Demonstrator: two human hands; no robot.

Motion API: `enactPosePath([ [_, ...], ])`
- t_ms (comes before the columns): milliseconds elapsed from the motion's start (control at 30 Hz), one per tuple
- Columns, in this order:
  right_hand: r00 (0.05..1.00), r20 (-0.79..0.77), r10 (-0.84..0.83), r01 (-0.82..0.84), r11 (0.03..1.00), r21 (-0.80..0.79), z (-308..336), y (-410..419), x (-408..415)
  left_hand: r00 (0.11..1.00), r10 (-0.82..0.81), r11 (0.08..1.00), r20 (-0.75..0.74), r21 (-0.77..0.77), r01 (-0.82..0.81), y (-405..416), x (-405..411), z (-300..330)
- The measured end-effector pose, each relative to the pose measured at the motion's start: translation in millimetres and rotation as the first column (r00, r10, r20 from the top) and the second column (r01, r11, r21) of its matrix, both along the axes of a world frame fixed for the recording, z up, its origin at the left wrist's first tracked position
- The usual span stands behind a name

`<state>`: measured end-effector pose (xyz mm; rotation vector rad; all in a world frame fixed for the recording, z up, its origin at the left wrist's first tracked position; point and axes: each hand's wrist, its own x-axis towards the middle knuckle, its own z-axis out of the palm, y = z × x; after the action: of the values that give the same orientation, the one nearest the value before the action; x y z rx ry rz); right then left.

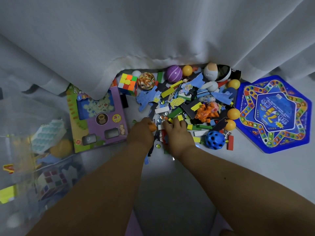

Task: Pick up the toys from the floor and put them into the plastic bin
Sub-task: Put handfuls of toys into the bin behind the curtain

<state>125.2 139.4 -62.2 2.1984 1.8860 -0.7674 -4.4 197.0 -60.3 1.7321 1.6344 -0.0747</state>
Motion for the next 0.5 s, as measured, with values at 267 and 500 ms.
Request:
enactPosePath([
  [267,0.981,-0.158,-0.116,0.121,0.993,0.018,14,2,12,0.896,0.317,0.948,0.31,-0.118,-0.295,-4,-5,12],
  [500,0.974,-0.173,-0.15,0.15,0.989,-0.01,17,5,13,0.71,0.587,0.804,0.39,-0.381,-0.456,-14,-12,19],
])
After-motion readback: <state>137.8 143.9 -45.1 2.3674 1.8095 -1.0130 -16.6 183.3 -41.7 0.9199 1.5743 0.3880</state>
